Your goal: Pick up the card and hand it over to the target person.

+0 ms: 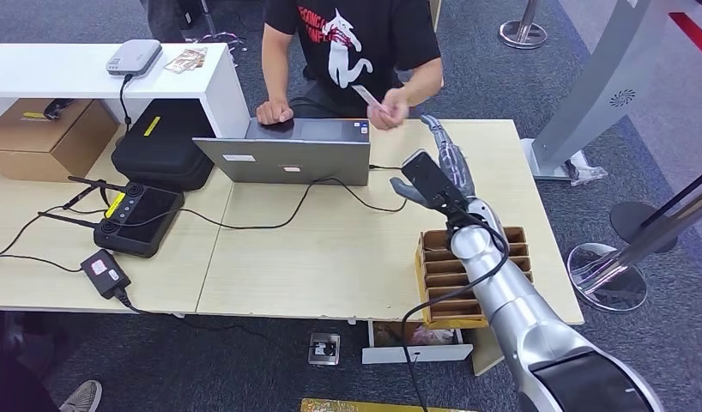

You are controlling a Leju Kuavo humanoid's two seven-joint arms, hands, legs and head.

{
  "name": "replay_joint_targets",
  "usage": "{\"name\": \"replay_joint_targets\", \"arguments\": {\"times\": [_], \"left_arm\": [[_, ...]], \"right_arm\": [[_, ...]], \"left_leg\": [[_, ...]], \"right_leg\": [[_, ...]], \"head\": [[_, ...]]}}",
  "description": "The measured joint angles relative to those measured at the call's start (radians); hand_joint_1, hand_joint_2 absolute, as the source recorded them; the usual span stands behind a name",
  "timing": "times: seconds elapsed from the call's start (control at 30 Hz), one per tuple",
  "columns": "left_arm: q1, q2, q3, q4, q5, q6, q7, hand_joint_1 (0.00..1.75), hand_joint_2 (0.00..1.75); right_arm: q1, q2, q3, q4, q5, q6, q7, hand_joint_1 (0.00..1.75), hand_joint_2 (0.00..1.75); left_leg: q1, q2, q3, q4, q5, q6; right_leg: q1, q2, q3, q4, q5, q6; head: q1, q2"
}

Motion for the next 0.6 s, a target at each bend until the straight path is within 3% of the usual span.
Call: {"name": "replay_joint_targets", "arguments": {"times": [0.27,0.47,0.6], "left_arm": [[0.001,0.003,0.0,-0.002,0.002,-0.002,0.0,0.0,1.75],[0.004,0.008,0.002,-0.006,0.013,-0.006,-0.001,0.0,1.75],[0.009,0.01,0.001,-0.01,0.031,-0.008,-0.004,0.0,1.75]], "right_arm": [[-0.013,-0.05,0.008,-0.113,0.012,0.05,0.04,0.0,1.75],[-0.033,-0.104,0.0,-0.204,-0.019,0.145,0.07,0.0,1.75],[0.008,-0.184,-0.006,-0.313,-0.04,0.215,0.095,0.0,1.75]], "left_leg": [[0.0,-0.001,-0.001,0.0,0.001,0.0],[0.0,-0.001,-0.002,0.001,0.0,0.0],[0.0,-0.003,-0.001,0.001,0.0,0.0]], "right_leg": [[0.0,-0.001,0.0,-0.001,0.0,0.0],[0.0,-0.001,-0.002,0.001,0.0,0.0],[0.0,-0.003,0.0,0.0,0.0,0.0]], "head": [[0.0,0.0],[0.0,0.0],[0.0,0.0]]}}
